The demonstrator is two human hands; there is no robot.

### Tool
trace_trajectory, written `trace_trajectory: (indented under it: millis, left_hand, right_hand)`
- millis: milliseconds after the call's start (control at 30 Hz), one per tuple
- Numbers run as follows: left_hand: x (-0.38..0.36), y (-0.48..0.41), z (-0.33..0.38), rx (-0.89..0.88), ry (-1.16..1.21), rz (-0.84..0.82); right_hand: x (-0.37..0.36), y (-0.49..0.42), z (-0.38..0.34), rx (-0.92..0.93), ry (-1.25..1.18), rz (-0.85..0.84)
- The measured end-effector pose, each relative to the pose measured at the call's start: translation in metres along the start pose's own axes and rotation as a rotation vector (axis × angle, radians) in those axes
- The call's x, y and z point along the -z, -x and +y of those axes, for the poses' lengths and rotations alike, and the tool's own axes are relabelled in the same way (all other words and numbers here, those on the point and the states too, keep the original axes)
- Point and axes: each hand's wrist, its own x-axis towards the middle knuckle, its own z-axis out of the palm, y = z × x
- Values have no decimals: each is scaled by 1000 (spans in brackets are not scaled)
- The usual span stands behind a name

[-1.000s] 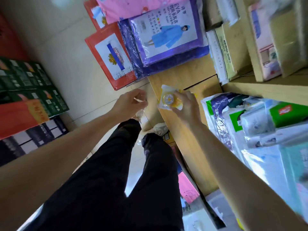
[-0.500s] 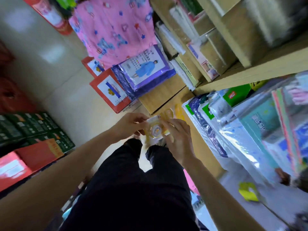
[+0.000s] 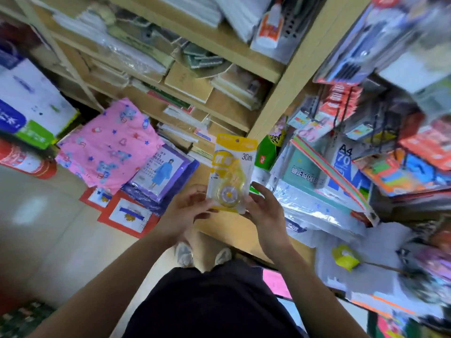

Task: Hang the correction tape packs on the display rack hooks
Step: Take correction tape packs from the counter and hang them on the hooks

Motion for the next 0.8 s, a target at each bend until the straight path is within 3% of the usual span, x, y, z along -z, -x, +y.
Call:
trace_trajectory:
  millis: [133, 367, 600, 800]
  left_hand:
    - [-42, -10, 32, -80, -115, -77]
    - [-110, -37, 104, -359, -470, -274]
    - [-189, -65, 199, -1012, -1024, -194]
    - [-272, -75, 274, -1586, -1120, -16]
  right_hand:
    - [27, 8, -48, 115, -68, -82]
    - [93, 12, -111, 337, -93, 37]
    - [176, 21, -169, 546, -22, 207]
    - [233, 29, -233, 742, 65, 314]
